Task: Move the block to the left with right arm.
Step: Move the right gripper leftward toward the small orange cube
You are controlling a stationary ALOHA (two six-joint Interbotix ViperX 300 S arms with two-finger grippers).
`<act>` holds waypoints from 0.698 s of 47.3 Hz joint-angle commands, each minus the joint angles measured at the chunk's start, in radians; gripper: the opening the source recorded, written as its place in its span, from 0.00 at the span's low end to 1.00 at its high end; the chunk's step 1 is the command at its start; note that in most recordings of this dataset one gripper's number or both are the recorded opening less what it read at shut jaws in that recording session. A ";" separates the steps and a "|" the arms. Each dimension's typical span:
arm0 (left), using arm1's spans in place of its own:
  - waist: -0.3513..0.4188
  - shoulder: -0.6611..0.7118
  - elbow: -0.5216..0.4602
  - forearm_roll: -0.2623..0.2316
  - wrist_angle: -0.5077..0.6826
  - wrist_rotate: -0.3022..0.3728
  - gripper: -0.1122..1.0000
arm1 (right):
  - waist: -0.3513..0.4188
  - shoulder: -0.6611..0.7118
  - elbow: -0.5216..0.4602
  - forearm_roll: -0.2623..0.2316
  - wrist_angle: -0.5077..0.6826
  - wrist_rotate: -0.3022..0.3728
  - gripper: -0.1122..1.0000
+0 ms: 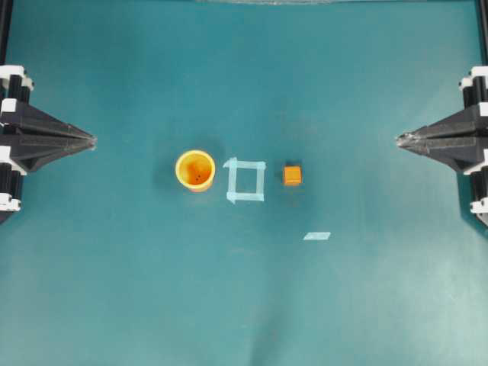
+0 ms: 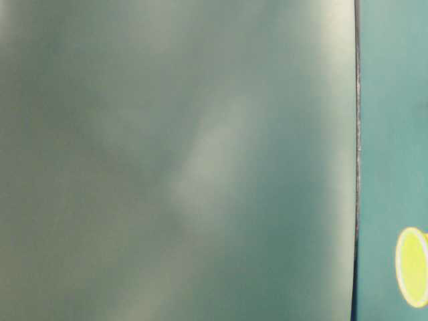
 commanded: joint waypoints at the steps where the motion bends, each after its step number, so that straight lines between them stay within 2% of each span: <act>1: 0.003 -0.003 -0.025 0.009 0.058 -0.014 0.10 | 0.003 0.011 -0.014 0.006 0.002 0.005 0.10; 16: 0.003 -0.106 -0.046 0.009 0.255 -0.018 0.10 | -0.002 0.141 -0.078 0.006 0.221 0.008 0.10; 28: 0.003 -0.184 -0.067 0.009 0.437 -0.020 0.10 | -0.014 0.324 -0.115 0.005 0.244 0.011 0.10; 33: 0.003 -0.198 -0.074 0.009 0.457 -0.020 0.10 | -0.023 0.408 -0.137 0.006 0.249 0.011 0.10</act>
